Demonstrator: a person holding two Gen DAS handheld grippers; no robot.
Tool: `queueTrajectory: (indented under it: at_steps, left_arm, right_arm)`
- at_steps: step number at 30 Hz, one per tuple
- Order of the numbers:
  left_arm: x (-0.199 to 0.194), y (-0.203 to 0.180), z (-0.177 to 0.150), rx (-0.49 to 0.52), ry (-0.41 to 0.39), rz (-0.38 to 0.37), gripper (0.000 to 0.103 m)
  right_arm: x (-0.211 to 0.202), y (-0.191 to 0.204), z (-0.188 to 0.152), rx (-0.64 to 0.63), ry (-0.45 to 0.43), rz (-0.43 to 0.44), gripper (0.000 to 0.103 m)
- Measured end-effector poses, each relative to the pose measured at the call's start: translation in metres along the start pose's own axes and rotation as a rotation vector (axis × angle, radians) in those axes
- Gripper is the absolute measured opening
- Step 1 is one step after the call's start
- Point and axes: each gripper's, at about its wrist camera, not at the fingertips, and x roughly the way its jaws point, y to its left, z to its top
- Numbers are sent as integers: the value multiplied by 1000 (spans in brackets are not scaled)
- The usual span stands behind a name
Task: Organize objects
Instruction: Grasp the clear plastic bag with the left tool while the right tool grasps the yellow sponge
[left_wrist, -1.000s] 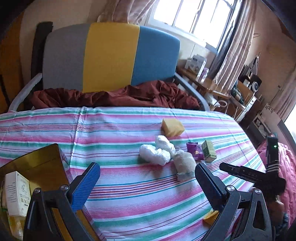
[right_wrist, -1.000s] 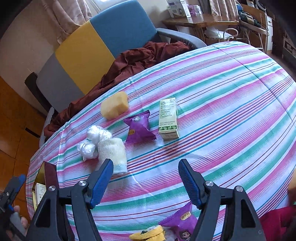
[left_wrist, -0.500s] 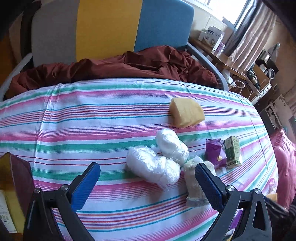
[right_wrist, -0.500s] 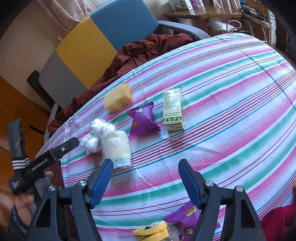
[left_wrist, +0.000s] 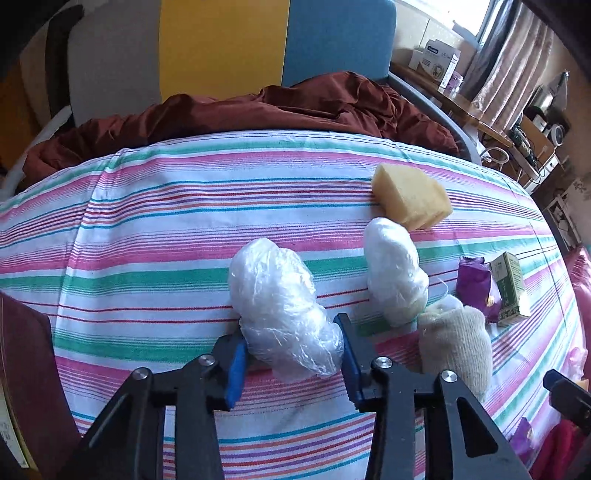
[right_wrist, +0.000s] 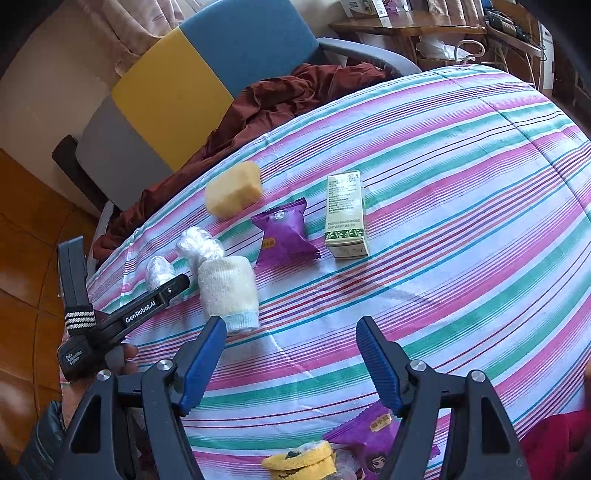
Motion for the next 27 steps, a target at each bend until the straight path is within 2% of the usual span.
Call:
queueTrajectory:
  at_steps: [6,16,23,27]
  left_arm:
    - [-15,0,-23,14,-11,-16,40]
    - [-46,-13,-86,32,-33,-15,40]
    - [-67,-30,-133,147,-80,-13,40]
    - [-73,-33,-149,200,-123,-13,40]
  right_arm:
    - [1,0,0,1,3,-14,74]
    - [2,-7,1,29,-9,-38,74]
    - [-8,-26,5,134,-54,-11,74]
    - [-3,-17,3,96,-16,-11,74]
